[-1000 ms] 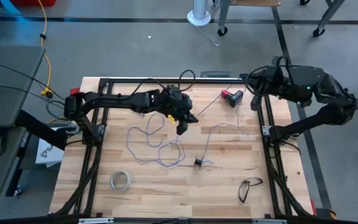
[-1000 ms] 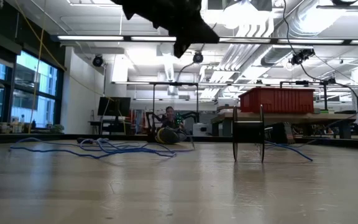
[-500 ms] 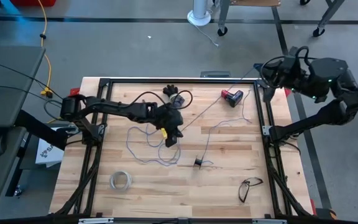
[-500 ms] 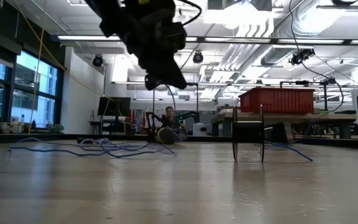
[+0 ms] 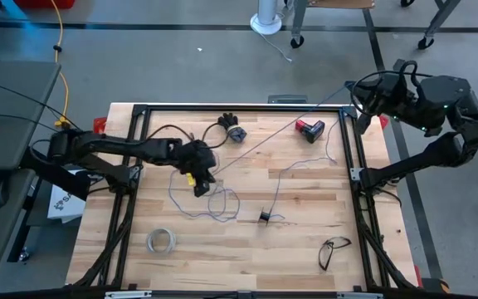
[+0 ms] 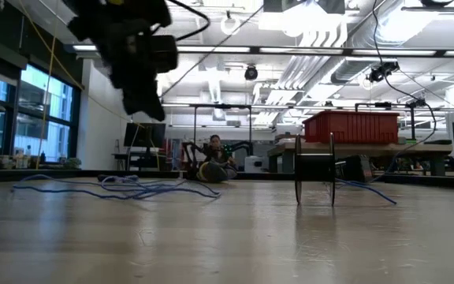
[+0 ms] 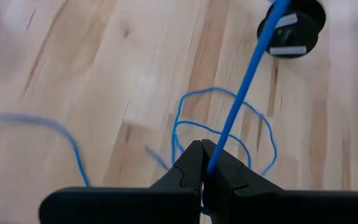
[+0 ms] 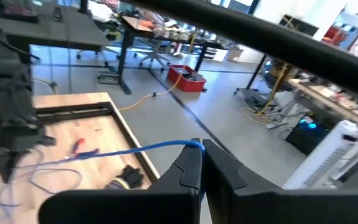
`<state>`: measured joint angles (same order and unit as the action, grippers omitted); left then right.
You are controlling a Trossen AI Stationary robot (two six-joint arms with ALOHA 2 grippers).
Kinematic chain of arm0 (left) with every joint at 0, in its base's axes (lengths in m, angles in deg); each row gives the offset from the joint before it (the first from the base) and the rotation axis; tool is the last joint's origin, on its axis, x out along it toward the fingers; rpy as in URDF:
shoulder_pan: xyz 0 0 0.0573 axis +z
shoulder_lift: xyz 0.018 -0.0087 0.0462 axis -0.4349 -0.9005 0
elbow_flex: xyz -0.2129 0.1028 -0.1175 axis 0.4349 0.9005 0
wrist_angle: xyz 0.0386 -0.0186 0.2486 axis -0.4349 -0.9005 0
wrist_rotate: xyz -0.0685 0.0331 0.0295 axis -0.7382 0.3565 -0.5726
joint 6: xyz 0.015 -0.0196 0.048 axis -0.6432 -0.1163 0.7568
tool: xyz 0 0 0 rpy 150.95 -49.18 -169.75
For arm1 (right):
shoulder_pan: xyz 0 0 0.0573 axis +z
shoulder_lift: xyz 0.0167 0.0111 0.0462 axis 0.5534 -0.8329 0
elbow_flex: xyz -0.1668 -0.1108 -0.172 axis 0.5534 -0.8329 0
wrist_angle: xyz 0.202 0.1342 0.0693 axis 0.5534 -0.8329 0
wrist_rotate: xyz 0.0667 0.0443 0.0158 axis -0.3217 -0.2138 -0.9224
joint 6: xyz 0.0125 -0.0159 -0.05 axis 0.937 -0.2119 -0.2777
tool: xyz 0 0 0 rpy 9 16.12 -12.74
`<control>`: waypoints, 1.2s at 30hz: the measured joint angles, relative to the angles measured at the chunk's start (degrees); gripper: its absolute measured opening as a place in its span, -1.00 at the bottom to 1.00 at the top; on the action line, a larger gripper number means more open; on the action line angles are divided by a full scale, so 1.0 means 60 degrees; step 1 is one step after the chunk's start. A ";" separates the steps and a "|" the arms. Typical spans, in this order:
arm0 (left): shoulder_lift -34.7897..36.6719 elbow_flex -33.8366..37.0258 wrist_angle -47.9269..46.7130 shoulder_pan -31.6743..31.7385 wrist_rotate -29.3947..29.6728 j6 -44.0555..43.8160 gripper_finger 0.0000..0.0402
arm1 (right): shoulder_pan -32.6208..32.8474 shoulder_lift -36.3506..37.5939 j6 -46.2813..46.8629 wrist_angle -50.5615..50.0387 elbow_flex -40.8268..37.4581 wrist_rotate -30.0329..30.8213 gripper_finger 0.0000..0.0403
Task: Coil cords
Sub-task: Uncoil the blue wire from the black spool
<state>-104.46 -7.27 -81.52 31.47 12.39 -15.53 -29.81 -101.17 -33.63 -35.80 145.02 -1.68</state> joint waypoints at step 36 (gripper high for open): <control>0.1872 -0.1283 0.0131 -0.0011 0.0480 0.0365 -0.23 | -0.0004 0.0157 0.0009 0.0452 0.0004 0.0088 -1.00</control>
<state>-93.23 -14.97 -80.74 31.40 15.27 -13.34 -29.83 -100.23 -33.58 -33.09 145.04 -1.16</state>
